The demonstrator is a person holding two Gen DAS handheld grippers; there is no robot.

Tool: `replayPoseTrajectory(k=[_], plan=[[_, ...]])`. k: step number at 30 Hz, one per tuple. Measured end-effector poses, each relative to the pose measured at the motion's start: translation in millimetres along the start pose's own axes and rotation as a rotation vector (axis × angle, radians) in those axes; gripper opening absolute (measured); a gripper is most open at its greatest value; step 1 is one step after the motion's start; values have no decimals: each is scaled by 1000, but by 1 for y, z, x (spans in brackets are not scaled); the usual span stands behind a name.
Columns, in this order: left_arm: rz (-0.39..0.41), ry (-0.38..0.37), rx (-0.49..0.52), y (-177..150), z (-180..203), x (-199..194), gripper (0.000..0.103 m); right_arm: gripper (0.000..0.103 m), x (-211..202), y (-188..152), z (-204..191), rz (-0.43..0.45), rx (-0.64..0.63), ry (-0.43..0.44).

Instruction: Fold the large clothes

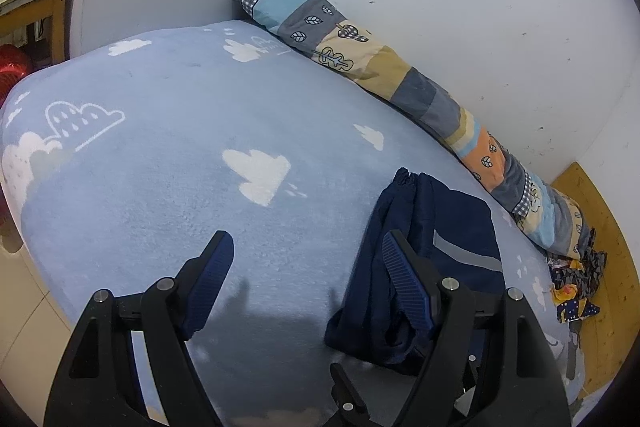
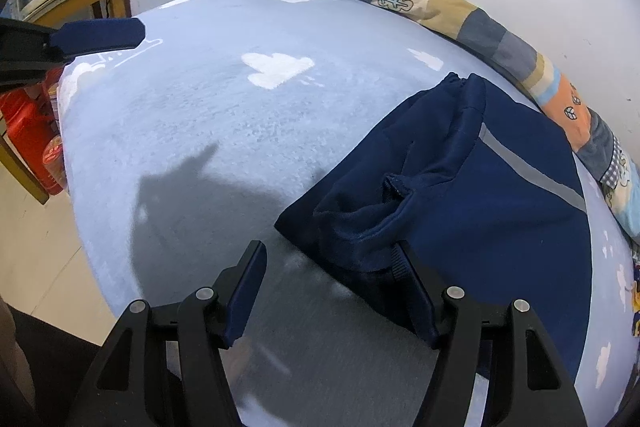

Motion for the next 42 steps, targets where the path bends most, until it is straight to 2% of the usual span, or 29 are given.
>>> replayPoseTrajectory(k=[42], plan=[[4, 4, 26, 0, 1, -3, 77, 66, -16, -7, -8, 39, -69, -7]])
Point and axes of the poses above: each gripper's, at about its wrist camera, not at the fingertips, and x roughly the way its jaws point, z to its right, y to its top, the point moved 1 cm from there along x, roughly the way its jaws point, and after that the axes turned 11 degrees about z, right-handed, at the moved point
